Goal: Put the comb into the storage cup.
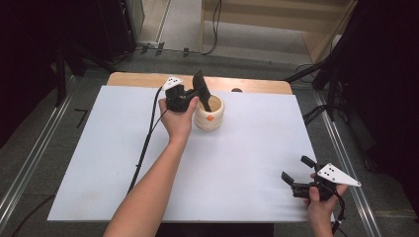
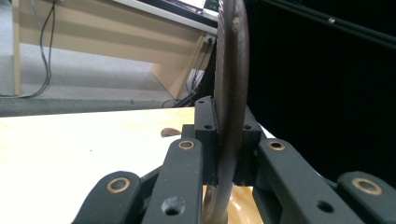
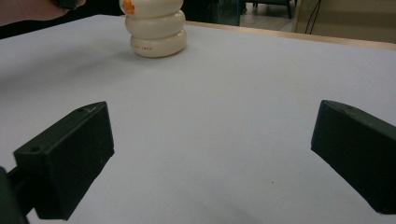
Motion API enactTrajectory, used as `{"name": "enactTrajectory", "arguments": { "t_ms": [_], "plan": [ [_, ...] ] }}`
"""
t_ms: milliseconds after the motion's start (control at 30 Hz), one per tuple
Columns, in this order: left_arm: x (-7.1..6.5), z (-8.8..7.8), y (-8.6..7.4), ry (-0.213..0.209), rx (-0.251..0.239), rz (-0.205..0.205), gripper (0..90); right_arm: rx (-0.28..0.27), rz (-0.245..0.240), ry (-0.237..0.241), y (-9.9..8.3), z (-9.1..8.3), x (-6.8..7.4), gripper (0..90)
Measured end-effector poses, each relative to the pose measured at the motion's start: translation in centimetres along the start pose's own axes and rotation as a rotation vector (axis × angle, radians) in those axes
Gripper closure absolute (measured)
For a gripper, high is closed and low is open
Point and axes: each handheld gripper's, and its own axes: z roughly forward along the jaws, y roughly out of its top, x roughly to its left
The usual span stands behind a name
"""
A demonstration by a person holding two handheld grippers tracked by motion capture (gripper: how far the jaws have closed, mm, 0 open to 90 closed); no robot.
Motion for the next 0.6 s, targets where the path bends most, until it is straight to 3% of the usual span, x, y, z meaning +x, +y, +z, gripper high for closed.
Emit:
{"name": "enactTrajectory", "arguments": {
  "t_ms": [433,533,600],
  "plan": [
    [0.14,0.32,-0.74,0.007,-0.008,-0.023,84.0,0.004,-0.010,-0.001,0.02,0.08,0.10,0.0],
    [0.17,0.13,-0.70,0.012,0.007,0.005,83.4,0.004,-0.009,-0.002,0.01,0.09,0.11,0.0],
    [0.26,0.14,-0.76,0.017,0.007,0.032,76.4,0.003,-0.010,-0.003,0.02,0.10,0.10,0.0]
  ]
}}
